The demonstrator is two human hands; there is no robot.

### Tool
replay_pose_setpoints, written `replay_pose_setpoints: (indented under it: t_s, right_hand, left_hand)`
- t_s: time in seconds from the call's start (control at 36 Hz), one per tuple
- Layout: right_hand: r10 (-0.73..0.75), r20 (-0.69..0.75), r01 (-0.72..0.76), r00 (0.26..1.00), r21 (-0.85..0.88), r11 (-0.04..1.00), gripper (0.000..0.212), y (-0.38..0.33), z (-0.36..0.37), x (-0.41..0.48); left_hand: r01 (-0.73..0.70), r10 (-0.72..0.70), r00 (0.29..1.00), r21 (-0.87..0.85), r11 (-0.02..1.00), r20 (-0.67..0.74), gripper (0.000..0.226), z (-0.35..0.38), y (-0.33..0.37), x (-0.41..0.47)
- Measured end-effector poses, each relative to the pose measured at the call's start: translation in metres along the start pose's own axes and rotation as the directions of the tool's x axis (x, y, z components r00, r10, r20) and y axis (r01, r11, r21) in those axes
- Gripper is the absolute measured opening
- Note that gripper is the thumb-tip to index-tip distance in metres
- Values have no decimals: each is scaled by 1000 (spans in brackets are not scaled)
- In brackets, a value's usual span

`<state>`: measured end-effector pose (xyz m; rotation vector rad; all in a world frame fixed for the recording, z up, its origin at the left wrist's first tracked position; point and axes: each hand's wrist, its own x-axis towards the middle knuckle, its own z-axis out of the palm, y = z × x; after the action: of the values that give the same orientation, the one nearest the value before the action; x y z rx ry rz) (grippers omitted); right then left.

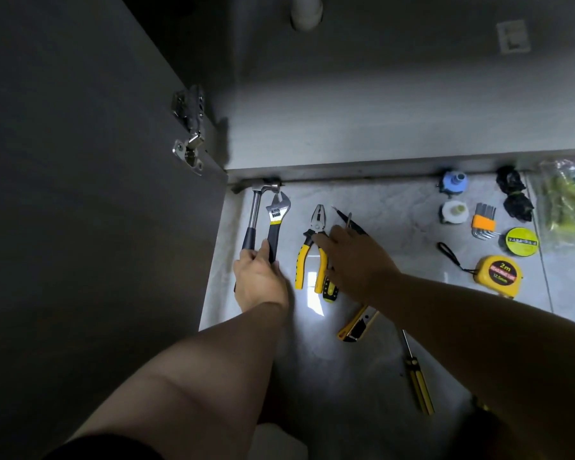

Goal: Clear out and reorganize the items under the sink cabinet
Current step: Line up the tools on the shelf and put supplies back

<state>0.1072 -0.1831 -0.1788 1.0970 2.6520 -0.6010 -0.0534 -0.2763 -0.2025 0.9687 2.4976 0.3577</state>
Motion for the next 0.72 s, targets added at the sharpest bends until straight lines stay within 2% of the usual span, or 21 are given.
replay_pose_setpoints:
  t_s: [0.11,0.19,0.25,0.31,0.39,0.5,0.58,0.72]
  right_hand:
    - [-12,-18,11,1000,-45,999,60,-5,5,2]
    - [-5,-17,4,1000,-27,1000,64,-4,5,3]
    - [-8,1,8,1000,18,1000,68,-1,1,2]
    - [-19,7,18,1000,72,997,64,4,-5,-1]
    - [-28,19,25,999,139,990,53,17,-12,-8]
    - [-149,29,146,988,74,987,35,39,-17,-22]
    - [-182,15,182,983,11,983,40,53,-19,-33]
    - [-132,-18,130,991,-71,989,54,62,-17,-39]
  left_hand:
    - [-36,45,996,111,993,-75,41,-3,8,-7]
    - [-161,181,973,144,976,-140,32,-3,15,-14]
    - [-309,319,945,125,943,-71,33,0,18,-20]
    - [-372,371,928,85,924,26,45,5,22,-25]
    - [-353,345,932,69,933,110,67,12,29,-31]
    - [-305,294,948,87,948,126,74,16,34,-32]
    - [-279,263,955,116,953,135,73,16,36,-31]
    - [-226,213,971,118,967,110,69,16,43,-37]
